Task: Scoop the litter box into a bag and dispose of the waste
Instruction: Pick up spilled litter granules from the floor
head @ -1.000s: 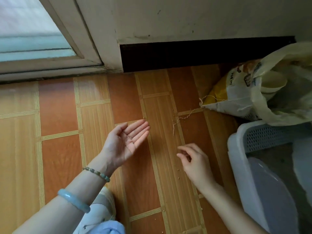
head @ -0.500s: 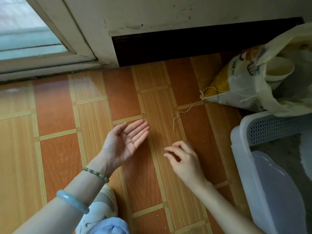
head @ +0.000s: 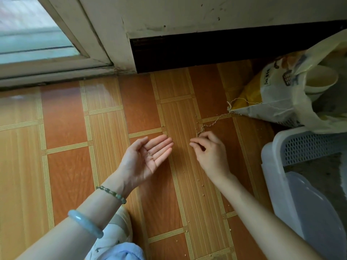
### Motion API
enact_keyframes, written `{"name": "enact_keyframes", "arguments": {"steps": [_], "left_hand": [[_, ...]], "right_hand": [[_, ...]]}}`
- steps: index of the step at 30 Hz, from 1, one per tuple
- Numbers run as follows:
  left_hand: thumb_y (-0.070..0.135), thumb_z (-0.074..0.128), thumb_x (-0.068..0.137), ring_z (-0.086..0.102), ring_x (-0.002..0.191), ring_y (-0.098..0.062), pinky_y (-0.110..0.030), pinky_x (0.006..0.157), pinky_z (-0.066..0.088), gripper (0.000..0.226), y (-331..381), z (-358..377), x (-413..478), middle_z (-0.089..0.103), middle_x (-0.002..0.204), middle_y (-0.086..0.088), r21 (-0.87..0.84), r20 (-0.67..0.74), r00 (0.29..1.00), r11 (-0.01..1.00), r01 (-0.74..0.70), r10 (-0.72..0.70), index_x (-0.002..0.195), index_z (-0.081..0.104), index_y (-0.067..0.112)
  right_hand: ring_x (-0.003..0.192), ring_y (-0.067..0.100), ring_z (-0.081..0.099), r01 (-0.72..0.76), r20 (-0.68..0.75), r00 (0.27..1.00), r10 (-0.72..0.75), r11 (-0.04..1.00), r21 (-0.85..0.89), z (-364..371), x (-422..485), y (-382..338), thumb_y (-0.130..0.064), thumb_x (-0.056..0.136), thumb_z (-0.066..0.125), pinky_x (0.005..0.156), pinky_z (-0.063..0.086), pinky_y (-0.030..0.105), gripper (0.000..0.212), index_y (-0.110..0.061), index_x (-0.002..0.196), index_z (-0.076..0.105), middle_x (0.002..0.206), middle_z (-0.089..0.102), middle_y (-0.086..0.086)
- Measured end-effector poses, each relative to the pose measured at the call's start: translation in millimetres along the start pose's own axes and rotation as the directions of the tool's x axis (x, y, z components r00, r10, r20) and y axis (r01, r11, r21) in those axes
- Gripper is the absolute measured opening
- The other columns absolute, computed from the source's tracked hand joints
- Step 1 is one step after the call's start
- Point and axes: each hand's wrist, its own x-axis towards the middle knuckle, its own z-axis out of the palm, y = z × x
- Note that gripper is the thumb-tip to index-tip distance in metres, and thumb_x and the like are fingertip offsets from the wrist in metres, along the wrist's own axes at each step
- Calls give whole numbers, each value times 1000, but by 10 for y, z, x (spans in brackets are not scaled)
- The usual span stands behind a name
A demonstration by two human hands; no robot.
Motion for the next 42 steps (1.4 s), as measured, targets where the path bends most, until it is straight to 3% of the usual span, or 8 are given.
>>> {"name": "enact_keyframes", "arguments": {"steps": [4, 8, 11, 16, 19, 21, 29, 42], "left_hand": [[23, 31, 97, 68, 95, -33, -41, 83, 55, 51, -16, 17, 14, 67, 108, -25, 11, -18, 1000, 1000, 3, -3, 91, 72, -8], [23, 31, 97, 68, 95, -33, -41, 83, 54, 51, -62, 33, 23, 66, 109, -26, 22, -39, 999, 1000, 10, -9, 93, 71, -9], [24, 30, 97, 69, 92, -31, -40, 80, 57, 52, -79, 60, 32, 68, 105, -25, 20, -44, 999, 1000, 8, -7, 93, 71, -8], [24, 31, 97, 70, 64, -21, -28, 57, 58, 53, -84, 137, -18, 70, 72, -17, -18, 19, 1000, 1000, 11, -10, 83, 72, -6], [23, 32, 96, 71, 80, -27, -34, 69, 60, 52, -56, 145, -22, 71, 89, -22, -13, 44, 999, 1000, -1, 2, 84, 73, -7], [22, 32, 96, 70, 90, -31, -39, 78, 58, 50, -24, 112, -36, 69, 101, -26, -1, 23, 1000, 1000, -3, 3, 90, 72, -8], [21, 32, 96, 70, 90, -33, -40, 80, 56, 50, 101, -26, -153, 68, 103, -26, -59, -20, 999, 997, -46, 44, 88, 72, -9], [20, 33, 95, 70, 90, -34, -42, 81, 55, 49, 228, -38, -133, 68, 103, -27, -86, -61, 995, 993, -80, 75, 87, 72, -9]], "right_hand": [[77, 23, 57, 65, -13, 998, -65, 996, -57, 30, 1, 9, -1, 76, 71, 68, 44, 25, 10, -5, 84, 72, 80, 63, 7], [81, 23, 54, 67, 23, 998, -66, 996, -58, 21, 6, -57, -2, 82, 62, 72, 50, 37, 5, -5, 84, 65, 85, 59, 7], [83, 15, 52, 96, -4, 995, -96, 990, 100, -106, -4, -343, -6, 86, 56, 76, 45, 27, 6, -7, 84, 62, 87, 56, 4], [89, 12, 53, 246, 64, 961, -268, 939, 239, -163, -69, -813, -15, 89, 55, 82, 41, 17, 14, -10, 89, 68, 91, 58, -3], [90, 11, 58, 110, 8, 993, -118, 947, 302, -153, 49, -751, -19, 92, 48, 81, 48, 23, 24, -8, 97, 69, 95, 62, 3], [86, 4, 57, 8, -54, 998, 11, 942, 336, -139, 184, -700, -14, 91, 54, 78, 47, 14, 18, -7, 98, 69, 94, 63, 4], [86, 18, 61, -6, 174, 985, -15, 993, 116, 270, 521, -643, -9, 81, 68, 77, 45, 20, 20, -7, 100, 71, 96, 66, 6], [76, 27, 61, 195, 147, 969, -200, 980, 44, 418, 574, -564, 1, 79, 62, 70, 51, 35, 6, 1, 78, 68, 79, 63, 11]]}}
